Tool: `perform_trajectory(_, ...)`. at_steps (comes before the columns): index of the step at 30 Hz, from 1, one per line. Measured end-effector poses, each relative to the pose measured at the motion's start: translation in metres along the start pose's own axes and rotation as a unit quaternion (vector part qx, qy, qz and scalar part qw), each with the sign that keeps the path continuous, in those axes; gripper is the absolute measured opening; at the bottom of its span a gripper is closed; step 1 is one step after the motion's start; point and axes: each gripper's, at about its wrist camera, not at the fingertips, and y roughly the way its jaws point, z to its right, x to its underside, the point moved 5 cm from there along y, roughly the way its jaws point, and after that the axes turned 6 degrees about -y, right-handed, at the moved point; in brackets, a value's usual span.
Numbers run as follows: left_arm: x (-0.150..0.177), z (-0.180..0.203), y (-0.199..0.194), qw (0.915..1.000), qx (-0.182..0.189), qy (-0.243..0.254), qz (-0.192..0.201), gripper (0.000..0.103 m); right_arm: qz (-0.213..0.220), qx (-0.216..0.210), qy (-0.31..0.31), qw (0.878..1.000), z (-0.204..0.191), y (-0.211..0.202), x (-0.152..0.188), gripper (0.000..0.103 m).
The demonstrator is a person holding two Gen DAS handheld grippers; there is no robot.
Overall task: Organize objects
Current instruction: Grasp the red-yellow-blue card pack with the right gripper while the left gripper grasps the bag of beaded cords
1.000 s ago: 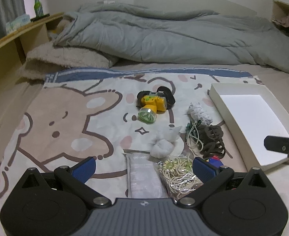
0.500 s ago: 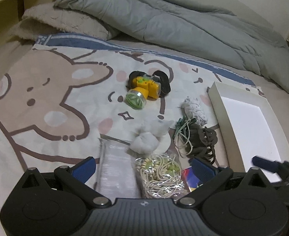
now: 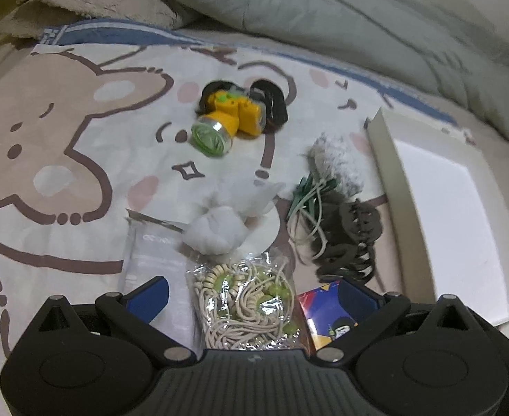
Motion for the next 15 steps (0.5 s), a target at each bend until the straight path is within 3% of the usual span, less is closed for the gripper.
perform_trajectory(10,0.011,0.0,0.033,0.9978,-0.041,-0.001,-0.051,0.102,-0.011,-0.018,-0.018,1.0,-0.008,0.001,0.008,0.069)
perform_trajectory(13,0.013,-0.002,0.038,0.9972,-0.056,-0.007,-0.049,0.103,-0.014,-0.022,-0.038,0.999,-0.009,-0.004,0.013,0.06)
perform_trajectory(15,0.013,0.0,0.041,0.9968,-0.067,0.0,-0.044,0.103,-0.015,-0.024,-0.051,0.998,-0.009,-0.007,0.018,0.06)
